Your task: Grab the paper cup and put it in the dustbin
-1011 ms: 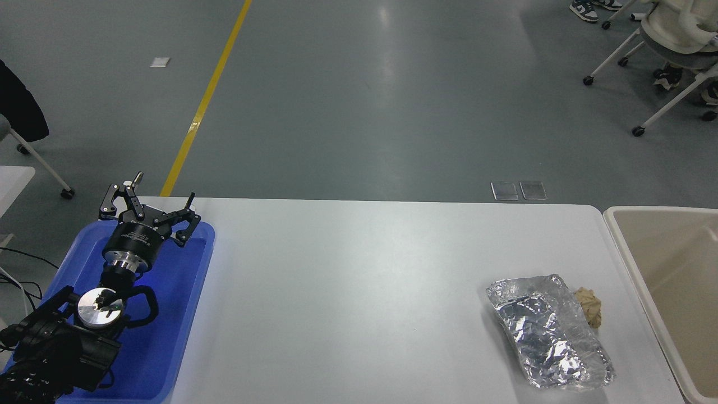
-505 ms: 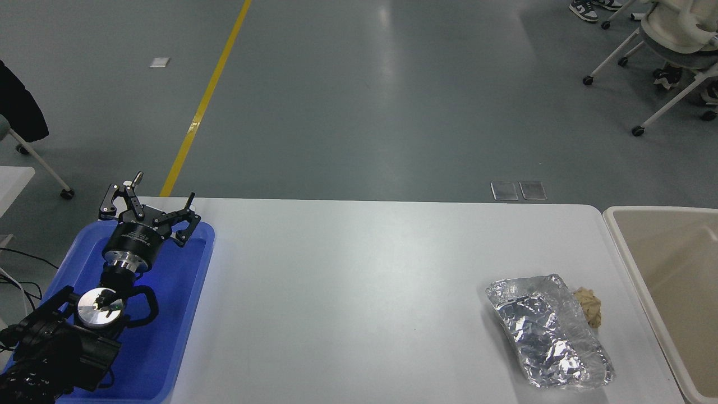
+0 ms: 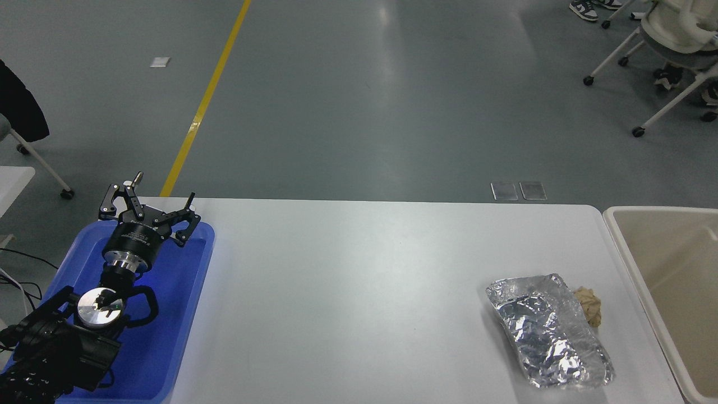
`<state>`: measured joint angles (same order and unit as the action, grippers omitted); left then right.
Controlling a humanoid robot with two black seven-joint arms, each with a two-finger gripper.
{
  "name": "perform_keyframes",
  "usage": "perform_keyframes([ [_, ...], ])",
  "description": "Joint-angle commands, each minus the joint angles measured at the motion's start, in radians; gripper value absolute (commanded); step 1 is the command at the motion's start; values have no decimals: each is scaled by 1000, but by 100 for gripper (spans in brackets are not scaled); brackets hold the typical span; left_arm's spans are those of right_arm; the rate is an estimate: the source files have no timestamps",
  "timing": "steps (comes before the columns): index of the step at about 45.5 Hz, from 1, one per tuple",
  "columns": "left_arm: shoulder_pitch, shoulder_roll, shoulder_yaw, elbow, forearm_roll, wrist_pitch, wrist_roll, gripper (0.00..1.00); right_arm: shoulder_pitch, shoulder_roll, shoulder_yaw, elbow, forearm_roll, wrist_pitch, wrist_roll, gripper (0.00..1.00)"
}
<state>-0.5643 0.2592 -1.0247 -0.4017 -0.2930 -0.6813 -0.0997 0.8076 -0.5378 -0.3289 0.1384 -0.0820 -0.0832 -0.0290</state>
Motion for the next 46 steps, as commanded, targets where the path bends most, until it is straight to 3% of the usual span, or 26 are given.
perform_keyframes([
  [1, 0, 0, 0, 1, 0, 0, 0, 100, 169, 41, -215, 46, -1, -1, -2, 100],
  [15, 0, 0, 0, 0, 0, 0, 0, 100, 353, 122, -337, 153, -2, 0, -2, 100],
  [36, 0, 0, 0, 0, 0, 0, 0, 100, 738, 130, -588, 605, -4, 29, -2, 100],
  [46, 0, 0, 0, 1, 0, 0, 0, 100, 956, 125, -639, 805, -5, 235, -9, 100],
])
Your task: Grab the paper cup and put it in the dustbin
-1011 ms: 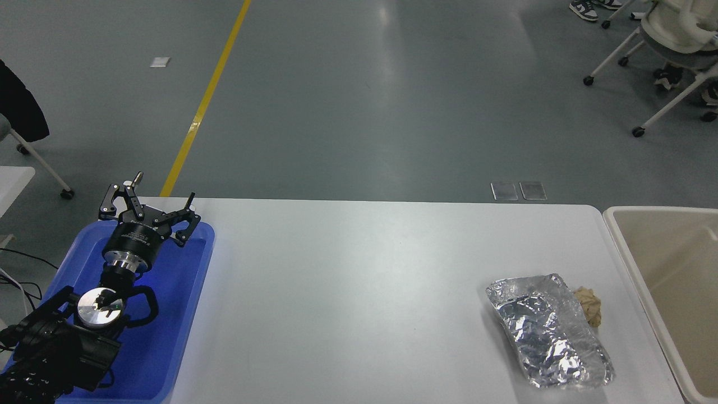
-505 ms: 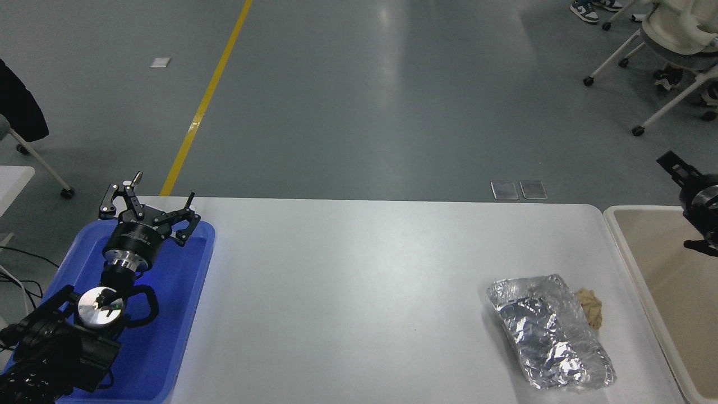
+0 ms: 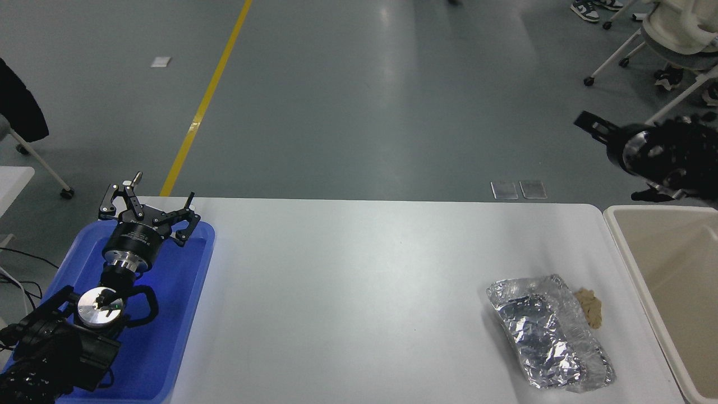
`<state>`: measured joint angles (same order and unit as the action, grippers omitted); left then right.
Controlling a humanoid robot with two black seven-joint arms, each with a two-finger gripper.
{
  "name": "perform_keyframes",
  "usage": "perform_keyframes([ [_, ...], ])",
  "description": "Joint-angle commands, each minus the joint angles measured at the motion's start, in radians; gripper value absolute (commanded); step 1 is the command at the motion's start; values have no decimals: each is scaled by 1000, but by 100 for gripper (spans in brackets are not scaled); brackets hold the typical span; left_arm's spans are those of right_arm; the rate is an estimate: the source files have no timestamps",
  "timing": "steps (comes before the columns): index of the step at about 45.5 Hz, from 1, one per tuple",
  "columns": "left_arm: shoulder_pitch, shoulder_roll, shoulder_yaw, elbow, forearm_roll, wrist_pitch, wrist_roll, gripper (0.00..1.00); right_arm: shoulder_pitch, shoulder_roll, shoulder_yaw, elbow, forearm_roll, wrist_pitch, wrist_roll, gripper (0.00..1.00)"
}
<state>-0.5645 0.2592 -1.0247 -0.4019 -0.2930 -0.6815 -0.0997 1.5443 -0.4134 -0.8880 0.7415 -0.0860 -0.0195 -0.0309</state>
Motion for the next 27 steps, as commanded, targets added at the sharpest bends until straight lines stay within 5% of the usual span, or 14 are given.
perform_keyframes([
  [1, 0, 0, 0, 0, 0, 0, 0, 100, 240, 1, -80, 211, -3, 202, -7, 100],
  [15, 0, 0, 0, 2, 0, -1, 0, 100, 460, -42, -104, 346, -112, 634, -9, 100],
  [27, 1, 0, 0, 0, 0, 0, 0, 100, 606, -148, -118, 550, -195, 805, -9, 100],
])
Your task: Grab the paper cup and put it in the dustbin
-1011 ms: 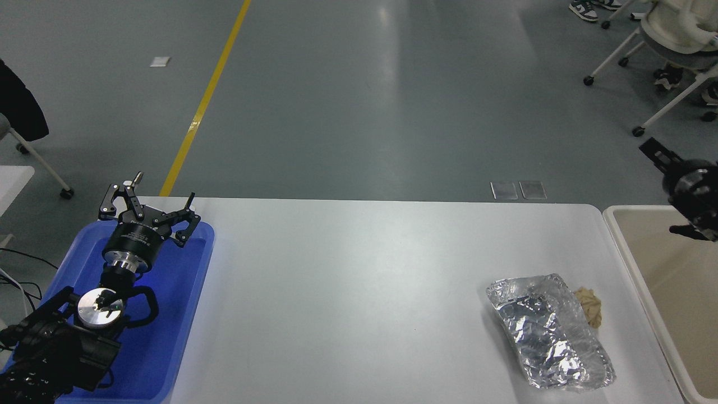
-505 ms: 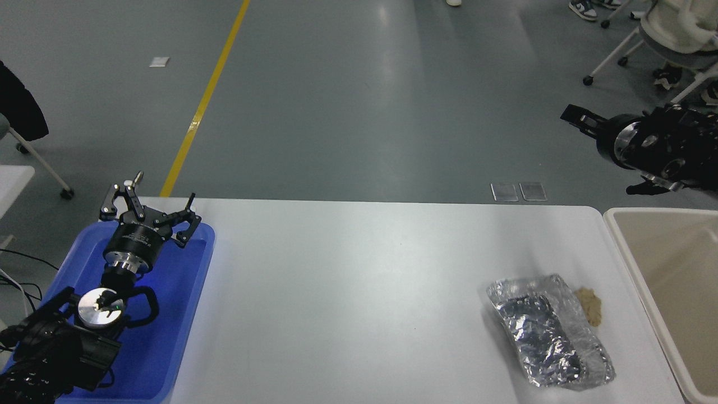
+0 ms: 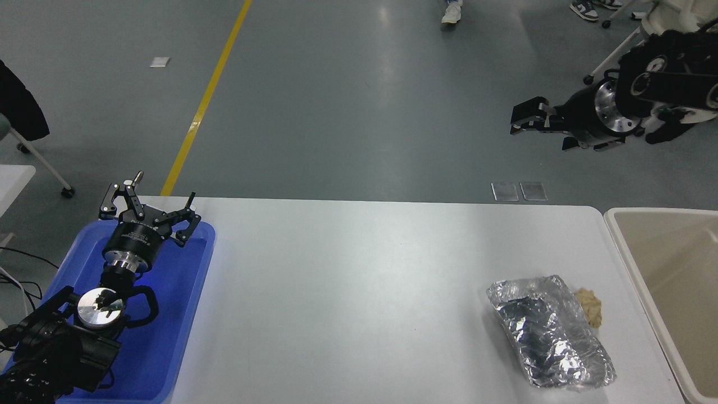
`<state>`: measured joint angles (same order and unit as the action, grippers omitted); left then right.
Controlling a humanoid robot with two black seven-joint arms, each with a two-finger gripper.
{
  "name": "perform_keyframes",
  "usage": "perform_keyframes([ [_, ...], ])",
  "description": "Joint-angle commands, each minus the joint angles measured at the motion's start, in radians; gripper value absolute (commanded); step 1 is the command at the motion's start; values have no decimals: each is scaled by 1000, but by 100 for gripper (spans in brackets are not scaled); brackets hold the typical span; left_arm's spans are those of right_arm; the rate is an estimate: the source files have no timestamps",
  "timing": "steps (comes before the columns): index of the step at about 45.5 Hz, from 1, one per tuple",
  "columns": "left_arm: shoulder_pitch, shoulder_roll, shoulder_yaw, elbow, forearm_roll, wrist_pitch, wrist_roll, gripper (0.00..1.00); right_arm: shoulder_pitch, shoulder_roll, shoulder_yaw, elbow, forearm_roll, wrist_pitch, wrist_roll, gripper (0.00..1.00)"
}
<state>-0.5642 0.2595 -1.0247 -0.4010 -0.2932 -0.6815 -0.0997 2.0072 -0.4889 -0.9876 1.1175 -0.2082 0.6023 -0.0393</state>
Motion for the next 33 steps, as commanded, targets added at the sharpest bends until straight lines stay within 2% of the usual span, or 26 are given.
perform_keyframes([
  [1, 1, 0, 0, -1, 0, 0, 0, 100, 153, -80, -19, 191, -76, 183, -1, 100],
  [9, 0, 0, 0, 1, 0, -1, 0, 100, 203, -99, -19, 286, -111, 183, -2, 100],
  [33, 0, 0, 0, 1, 0, 0, 0, 100, 219, -86, -19, 298, -129, 183, -14, 100],
])
